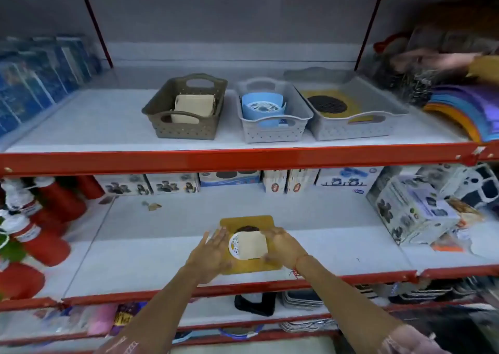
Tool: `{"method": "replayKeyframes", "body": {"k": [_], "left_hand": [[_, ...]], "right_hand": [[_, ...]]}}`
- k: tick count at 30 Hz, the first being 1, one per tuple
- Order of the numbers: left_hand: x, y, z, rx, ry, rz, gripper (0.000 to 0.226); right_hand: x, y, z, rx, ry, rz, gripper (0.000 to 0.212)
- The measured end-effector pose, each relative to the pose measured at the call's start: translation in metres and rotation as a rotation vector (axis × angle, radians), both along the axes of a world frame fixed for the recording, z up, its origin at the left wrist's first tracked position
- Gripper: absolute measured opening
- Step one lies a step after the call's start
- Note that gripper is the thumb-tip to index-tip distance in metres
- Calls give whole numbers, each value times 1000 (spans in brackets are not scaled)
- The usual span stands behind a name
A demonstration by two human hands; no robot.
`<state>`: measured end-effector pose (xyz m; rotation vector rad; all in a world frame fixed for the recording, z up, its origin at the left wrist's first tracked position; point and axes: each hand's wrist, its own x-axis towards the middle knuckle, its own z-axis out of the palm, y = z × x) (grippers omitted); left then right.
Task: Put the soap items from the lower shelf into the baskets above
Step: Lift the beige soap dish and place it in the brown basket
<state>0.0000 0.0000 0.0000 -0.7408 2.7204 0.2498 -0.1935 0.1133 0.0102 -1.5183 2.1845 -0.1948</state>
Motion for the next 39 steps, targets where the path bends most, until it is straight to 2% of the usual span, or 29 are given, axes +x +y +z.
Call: {"method": "replayKeyframes", "body": {"k": [4,9,13,16,17,20,22,24,27,33,36,39], "left_hand": [[-7,-6,-11,22,-21,-3,141],[-8,-13,-21,21,-66,-17,140],[-6,-12,-8,48,-64,-8,127],[-1,-13,1,14,-43,-13,97],[-1,-13,5,13,-13,-7,92],[13,-13,20,22,145,20,107],[25,-12,33,3,277,19,106],[37,-9,53,-31,423,13,97],[57,-7,91,-179,623,-77,76],[77,-17,179,-390,903,-267,50],[80,-27,224,-506,1028,-299,35],[82,-43,257,-552,1106,-244,36]], "right_hand": [[-4,-11,-6,67,-9,85,92],[-5,-21,-10,98,21,134,90],[1,-20,-6,93,58,108,90],[7,-15,2,49,61,39,92],[7,-14,5,32,45,20,92],[15,-7,27,-70,-6,15,91],[23,-2,47,-133,-25,22,91],[32,5,70,-196,-17,44,91],[48,13,114,-269,45,119,94],[67,23,208,-495,157,196,85],[68,16,250,-568,224,205,83],[64,0,283,-616,234,191,82]]}}
